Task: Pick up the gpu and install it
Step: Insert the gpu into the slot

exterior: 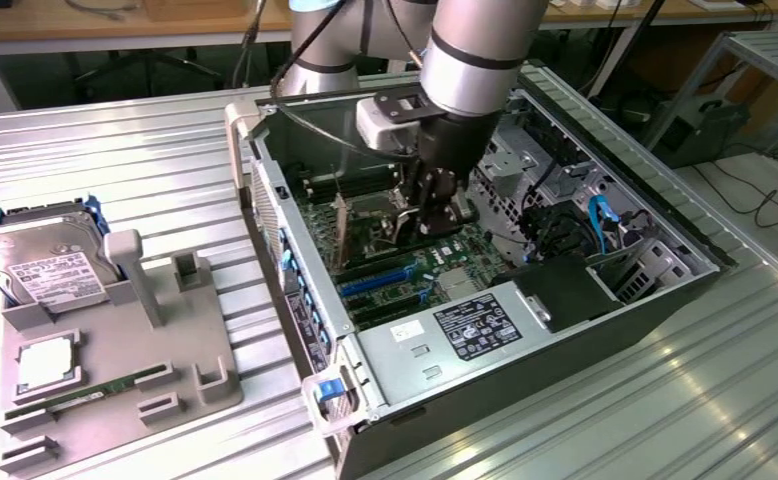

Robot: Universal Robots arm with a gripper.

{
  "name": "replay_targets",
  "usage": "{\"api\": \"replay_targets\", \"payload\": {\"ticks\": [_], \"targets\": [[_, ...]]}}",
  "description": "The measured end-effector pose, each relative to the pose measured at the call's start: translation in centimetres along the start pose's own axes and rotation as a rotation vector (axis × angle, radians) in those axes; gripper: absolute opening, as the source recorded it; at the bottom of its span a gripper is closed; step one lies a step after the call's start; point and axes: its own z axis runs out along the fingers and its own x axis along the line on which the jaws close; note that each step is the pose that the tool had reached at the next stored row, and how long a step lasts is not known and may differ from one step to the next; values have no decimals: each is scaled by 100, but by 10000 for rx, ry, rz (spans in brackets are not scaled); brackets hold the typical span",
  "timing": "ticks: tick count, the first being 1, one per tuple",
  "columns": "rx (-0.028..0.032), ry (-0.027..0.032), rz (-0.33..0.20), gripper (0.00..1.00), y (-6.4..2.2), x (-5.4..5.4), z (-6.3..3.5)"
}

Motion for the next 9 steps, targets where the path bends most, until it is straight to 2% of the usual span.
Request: {"api": "replay_targets", "payload": {"ticks": [1,2,3,4,5,9], "targets": [[1,-3,-1,27,24,2,139],[-1,-35,-1,27,80,3,204],[-1,-104,-3,27,131,8,242],[-1,-226,-3,27,131,43,261],[-1,-275,-3,27,143,47,278],[-2,-289,-5,27,157,52,305]]}}
